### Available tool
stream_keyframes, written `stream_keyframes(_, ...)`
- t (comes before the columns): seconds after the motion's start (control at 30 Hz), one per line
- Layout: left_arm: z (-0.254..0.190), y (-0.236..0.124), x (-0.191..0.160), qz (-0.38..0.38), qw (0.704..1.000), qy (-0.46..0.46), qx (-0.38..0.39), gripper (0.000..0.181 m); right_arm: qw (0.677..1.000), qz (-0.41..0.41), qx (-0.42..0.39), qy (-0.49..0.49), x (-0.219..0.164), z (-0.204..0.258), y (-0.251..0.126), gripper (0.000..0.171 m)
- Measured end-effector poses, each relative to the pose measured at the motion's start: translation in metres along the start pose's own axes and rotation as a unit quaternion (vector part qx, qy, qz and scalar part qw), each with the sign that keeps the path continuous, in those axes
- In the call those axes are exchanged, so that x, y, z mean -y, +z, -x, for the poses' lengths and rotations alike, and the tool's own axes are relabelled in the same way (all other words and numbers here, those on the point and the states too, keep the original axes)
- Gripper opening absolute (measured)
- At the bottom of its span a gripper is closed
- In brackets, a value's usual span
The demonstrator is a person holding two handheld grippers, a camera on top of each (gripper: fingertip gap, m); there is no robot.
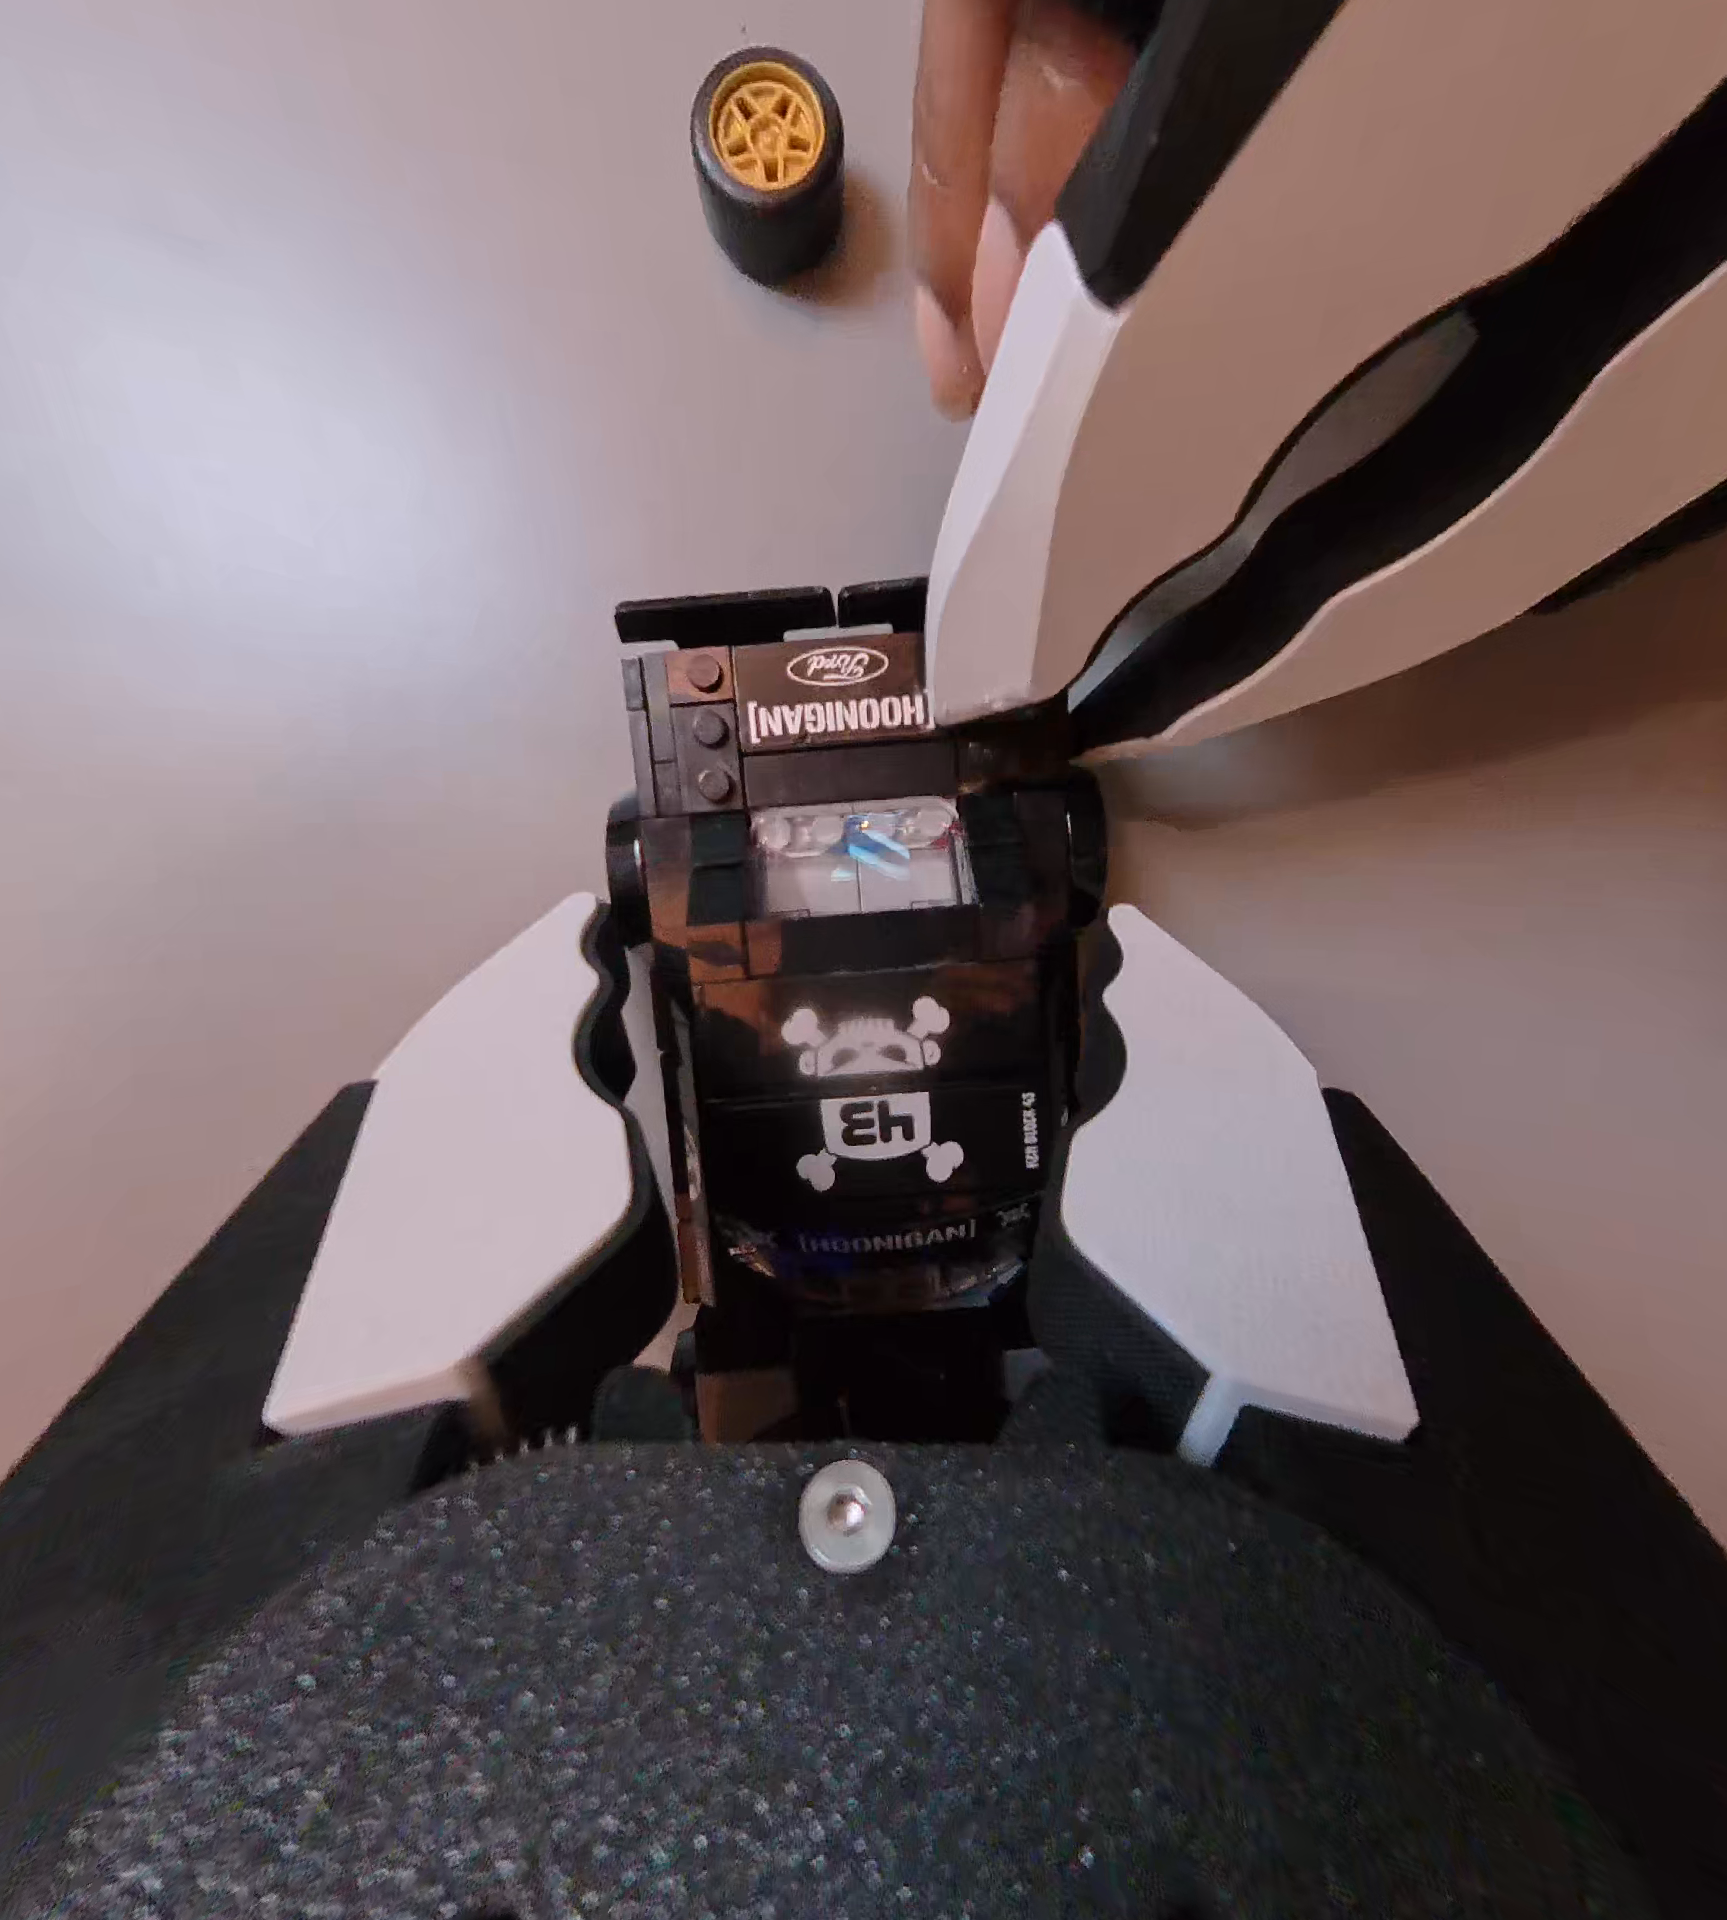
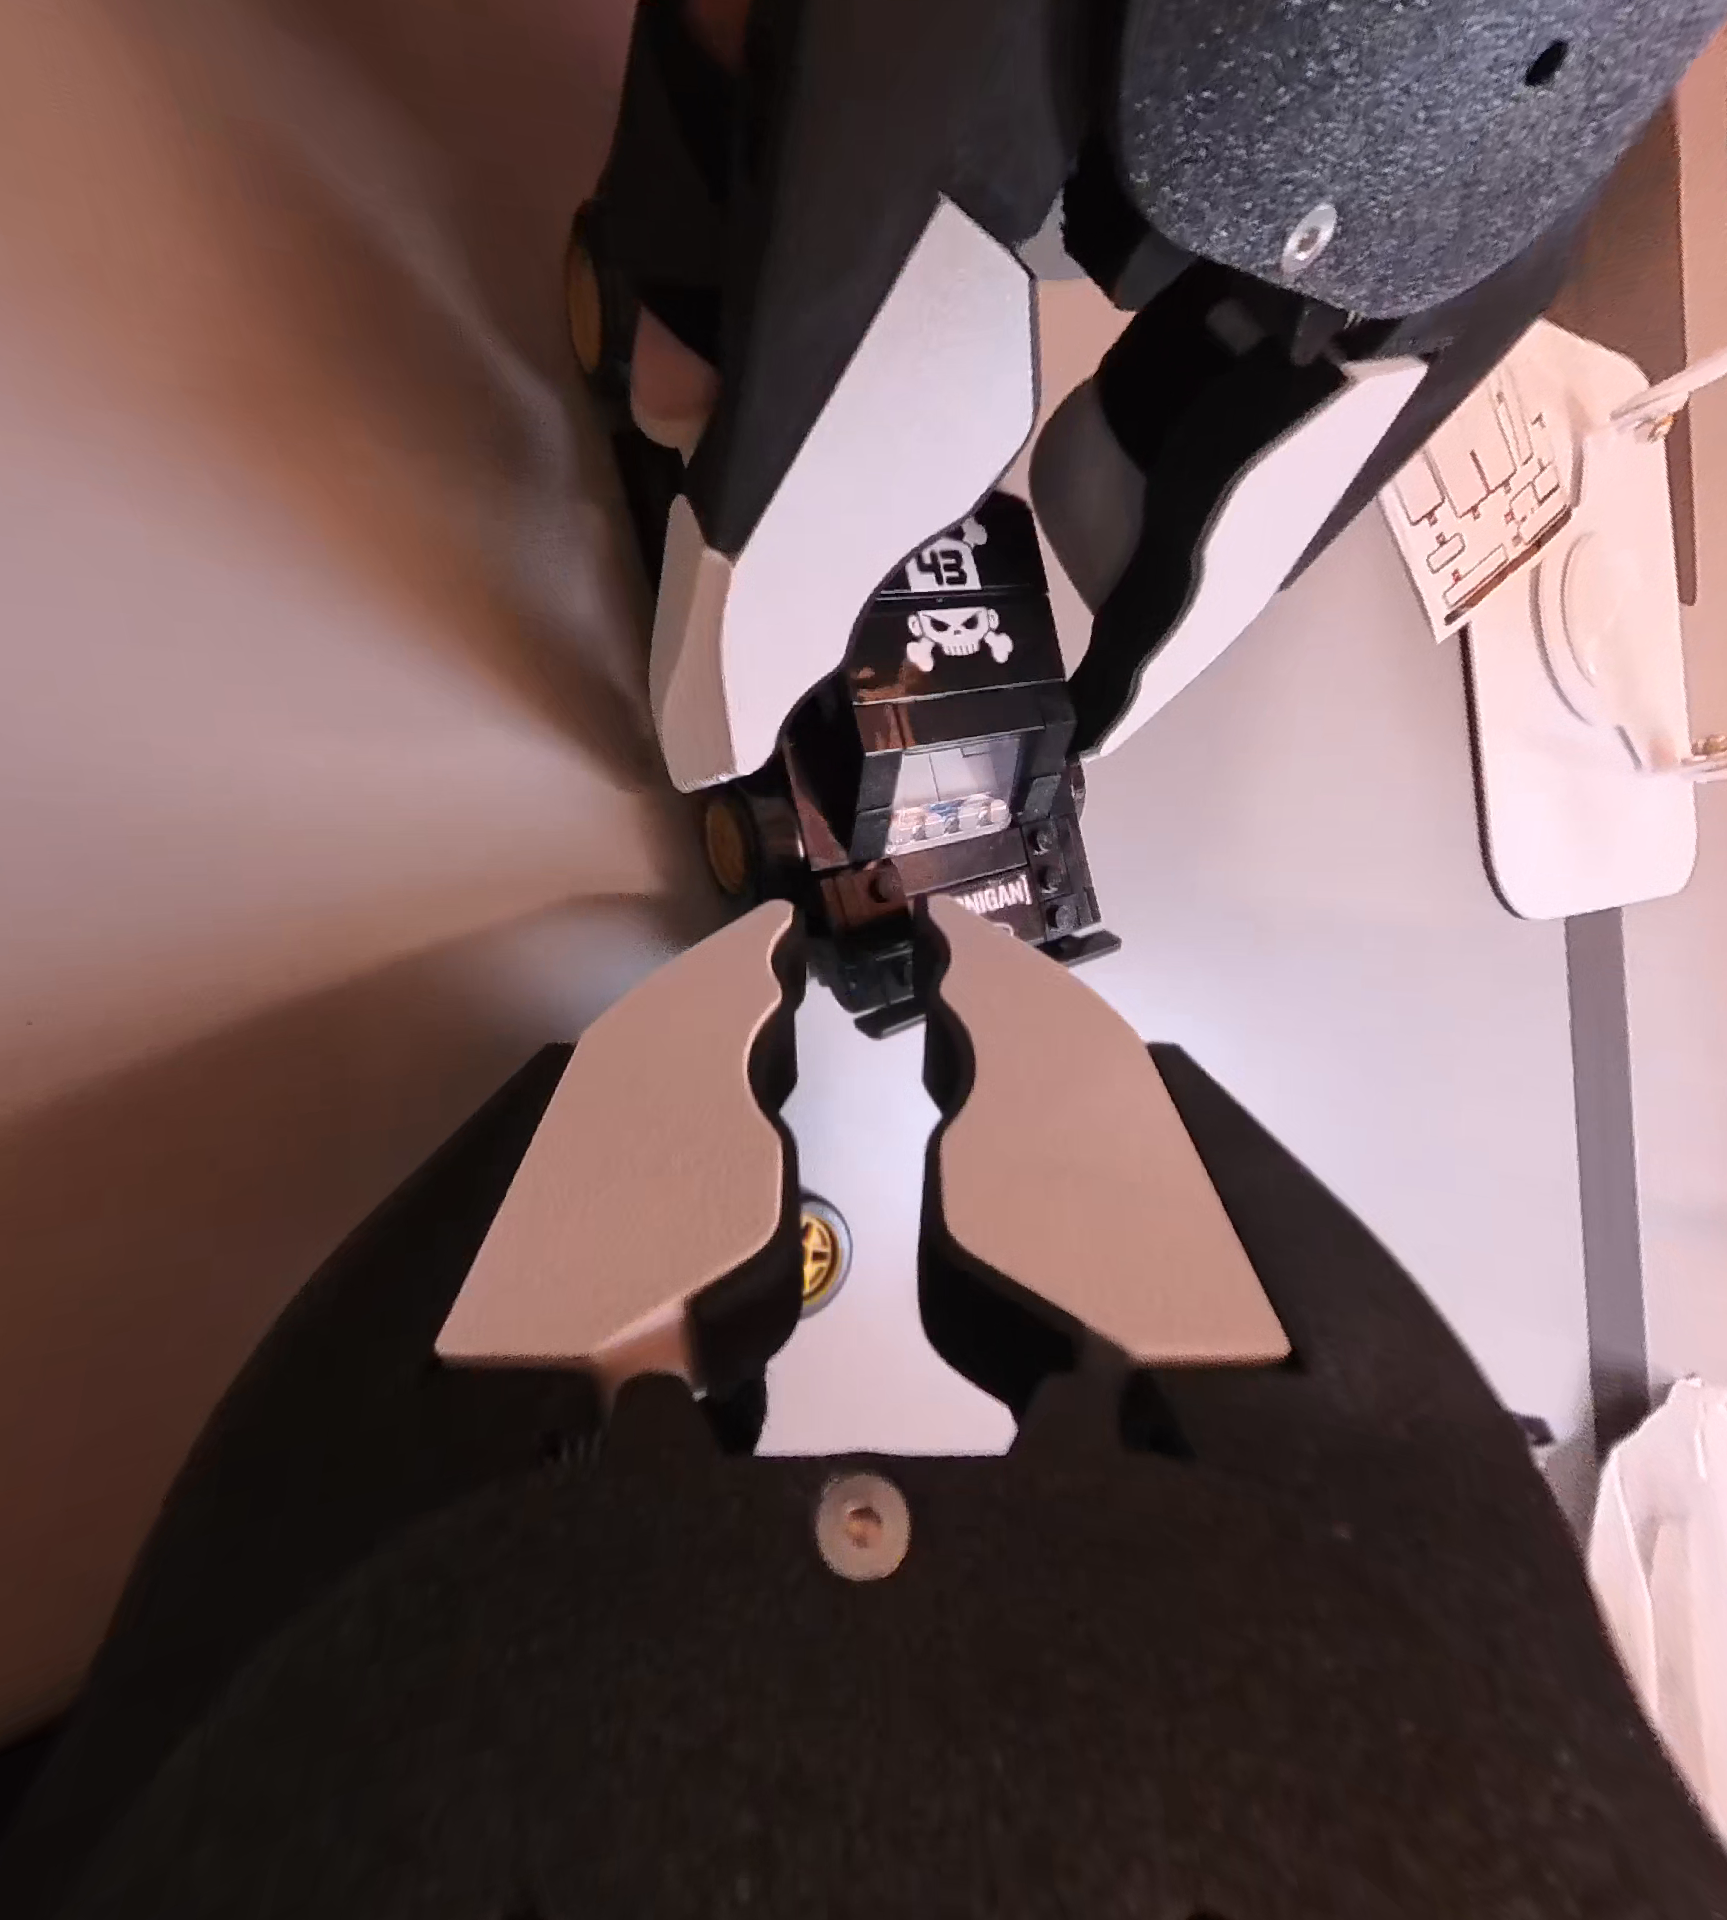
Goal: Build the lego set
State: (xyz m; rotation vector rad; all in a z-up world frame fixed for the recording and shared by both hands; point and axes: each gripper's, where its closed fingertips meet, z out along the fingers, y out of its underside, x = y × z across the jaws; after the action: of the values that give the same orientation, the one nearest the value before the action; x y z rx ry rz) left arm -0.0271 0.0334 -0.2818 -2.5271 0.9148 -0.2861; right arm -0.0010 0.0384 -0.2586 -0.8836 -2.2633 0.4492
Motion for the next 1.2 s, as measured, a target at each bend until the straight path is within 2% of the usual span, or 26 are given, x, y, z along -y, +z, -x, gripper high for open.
stream_keyframes(0.4, 0.000, -0.001, -0.002, -0.012, 1.000, -0.004, -0.003, 0.083, 0.999, -0.033, -0.011, -0.026, 0.002, -0.002, -0.007, 0.021)
stream_keyframes(0.53, 0.000, 0.000, -0.002, -0.014, 1.000, -0.006, -0.006, 0.083, 0.999, -0.027, -0.017, -0.044, 0.001, -0.001, -0.009, 0.013)
stream_keyframes(0.87, 0.000, 0.001, -0.001, -0.024, 1.000, -0.019, -0.008, 0.083, 0.998, -0.005, -0.016, -0.056, 0.002, 0.003, -0.003, 0.008)
stream_keyframes(1.1, 0.000, 0.001, -0.001, -0.027, 0.999, -0.019, -0.006, 0.083, 0.998, -0.004, -0.016, -0.054, 0.006, 0.000, -0.004, 0.011)
stream_keyframes(1.2, -0.001, 0.001, -0.002, -0.028, 0.999, -0.020, -0.008, 0.083, 0.998, 0.015, -0.015, -0.065, -0.002, -0.002, -0.004, 0.018)
